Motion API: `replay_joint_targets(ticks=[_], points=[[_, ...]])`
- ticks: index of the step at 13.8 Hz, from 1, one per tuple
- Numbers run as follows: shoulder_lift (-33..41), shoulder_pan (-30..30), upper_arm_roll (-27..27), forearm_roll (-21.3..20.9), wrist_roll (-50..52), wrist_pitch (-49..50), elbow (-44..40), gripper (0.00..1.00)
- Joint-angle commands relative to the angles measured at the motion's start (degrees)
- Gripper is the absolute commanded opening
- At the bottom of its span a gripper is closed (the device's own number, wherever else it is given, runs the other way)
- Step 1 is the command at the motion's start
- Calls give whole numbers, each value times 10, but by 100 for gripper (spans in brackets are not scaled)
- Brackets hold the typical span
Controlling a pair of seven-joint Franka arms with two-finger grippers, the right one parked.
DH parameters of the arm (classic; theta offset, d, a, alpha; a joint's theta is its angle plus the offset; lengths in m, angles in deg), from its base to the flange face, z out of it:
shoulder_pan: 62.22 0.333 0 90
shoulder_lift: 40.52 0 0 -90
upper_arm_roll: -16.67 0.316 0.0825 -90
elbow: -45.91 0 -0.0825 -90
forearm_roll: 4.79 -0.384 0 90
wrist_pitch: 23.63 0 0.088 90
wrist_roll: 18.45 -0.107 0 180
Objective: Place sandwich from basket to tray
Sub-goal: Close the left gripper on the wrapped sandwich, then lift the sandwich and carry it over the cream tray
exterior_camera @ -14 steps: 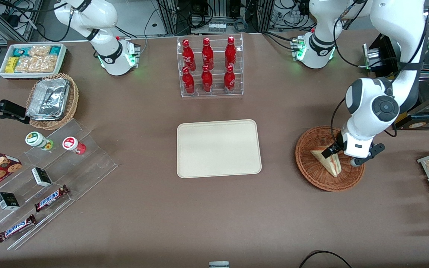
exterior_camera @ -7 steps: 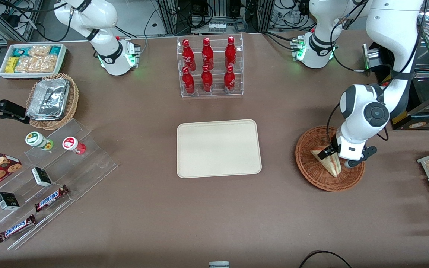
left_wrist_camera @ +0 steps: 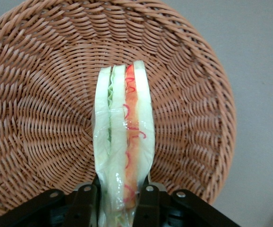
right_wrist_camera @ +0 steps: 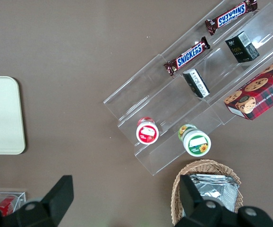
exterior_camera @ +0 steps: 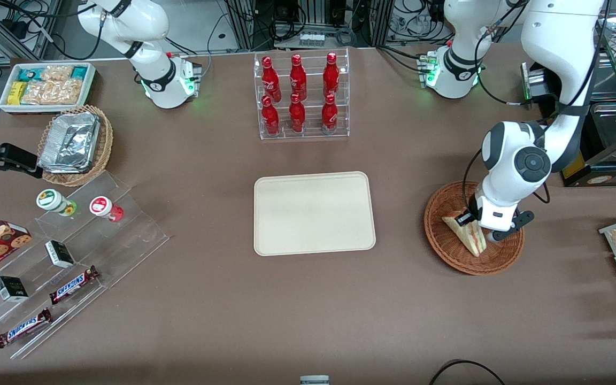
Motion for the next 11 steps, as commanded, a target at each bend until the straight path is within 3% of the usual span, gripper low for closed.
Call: replay_joint_targets(ticks=[1, 6, 9, 11], points=[[37, -6, -5, -9, -12, 98, -48, 0], [35, -15, -53, -5, -18, 332, -232, 0], [13, -35, -103, 1, 13, 349, -297, 0], [-15, -81, -109, -1, 50, 351, -334, 0]])
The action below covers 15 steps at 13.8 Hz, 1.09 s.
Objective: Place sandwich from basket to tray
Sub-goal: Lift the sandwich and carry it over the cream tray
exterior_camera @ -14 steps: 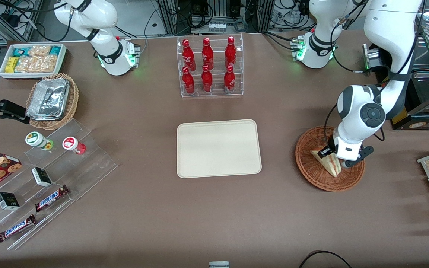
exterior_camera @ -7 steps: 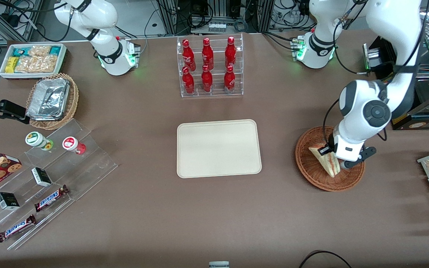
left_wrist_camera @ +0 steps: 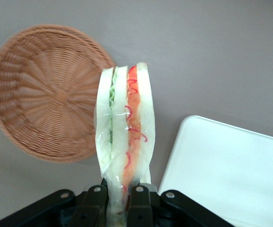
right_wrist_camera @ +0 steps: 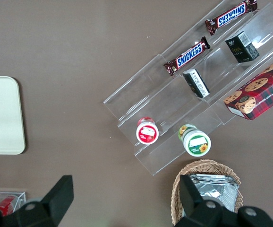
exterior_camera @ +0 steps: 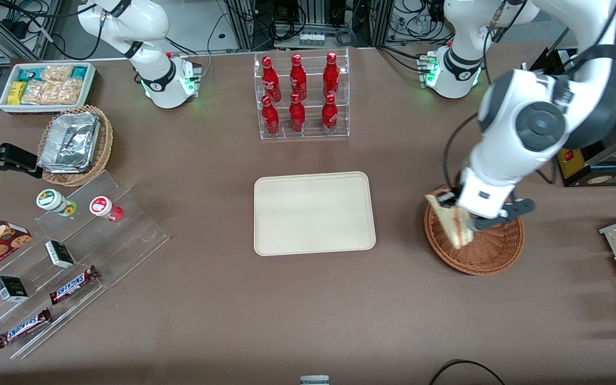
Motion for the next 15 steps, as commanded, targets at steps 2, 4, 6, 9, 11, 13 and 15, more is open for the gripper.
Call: replay_joint_targets(ticks=[2, 4, 6, 9, 11, 13, 15], points=[[-71, -81, -2, -4, 33, 18, -77, 0], [-96, -123, -3, -4, 35, 11, -86, 0], [-133, -157, -2, -1, 36, -21, -103, 0], [-166, -204, -2, -7, 35, -32, -104, 0], [-186, -219, -2, -8, 35, -66, -103, 0], [-207, -236, -1, -11, 34, -84, -100, 0], [-224, -243, 0, -18, 35, -106, -100, 0]])
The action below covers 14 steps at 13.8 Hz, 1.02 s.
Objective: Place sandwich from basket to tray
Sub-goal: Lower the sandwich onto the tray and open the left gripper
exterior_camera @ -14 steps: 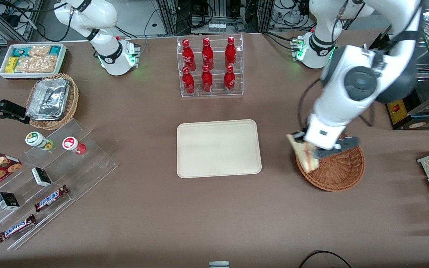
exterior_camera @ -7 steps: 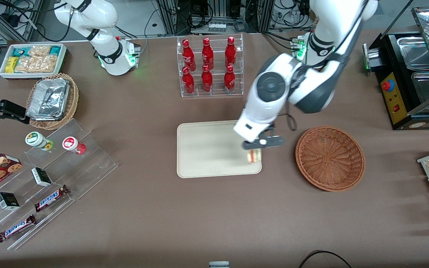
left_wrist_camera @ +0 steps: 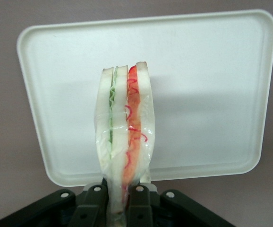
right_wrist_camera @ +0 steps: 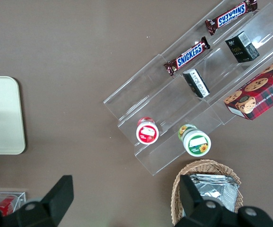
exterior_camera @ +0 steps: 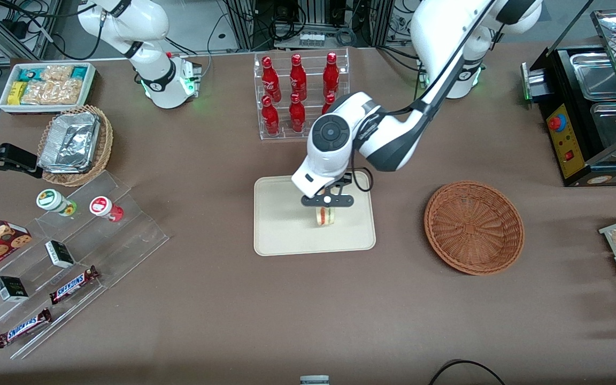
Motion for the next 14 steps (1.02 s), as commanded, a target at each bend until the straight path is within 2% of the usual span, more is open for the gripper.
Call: replay_joint_targets(ticks=[1, 6, 9, 11, 12, 13, 14], points=[[-28, -16, 7, -24, 10, -25, -18, 0], [-71, -32, 8, -50, 80, -73, -21, 0], [-88, -44, 8, -77, 105, -83, -23, 0], [-92, -44, 8, -80, 106, -94, -21, 0], [-93, -43, 8, -80, 104, -94, -22, 40], [-92, -43, 8, -81, 96, -93, -22, 99], [-89, -41, 8, -80, 99, -93, -23, 100]])
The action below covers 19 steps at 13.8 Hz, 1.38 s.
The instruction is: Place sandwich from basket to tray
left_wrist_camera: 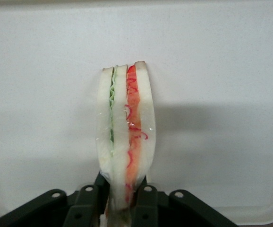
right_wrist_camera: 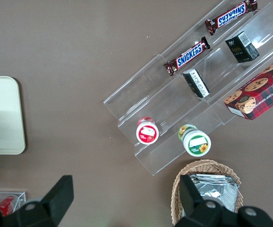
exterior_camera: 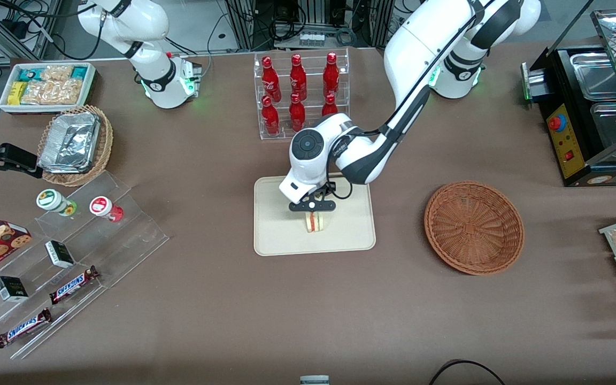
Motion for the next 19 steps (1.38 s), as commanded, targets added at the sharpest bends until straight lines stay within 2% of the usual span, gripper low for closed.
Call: replay_joint_targets(ticks=[1, 5, 12, 14, 16, 19], points=[[-1, -4, 7, -10, 10, 3, -20, 100], [44, -1, 13, -10, 17, 45, -20, 100], [189, 79, 20, -6, 2, 187, -13, 100], [220, 111, 20, 8, -48, 221, -13, 100], [256, 145, 20, 41, -87, 256, -13, 100], [304, 186, 22, 44, -147, 332, -12, 100]])
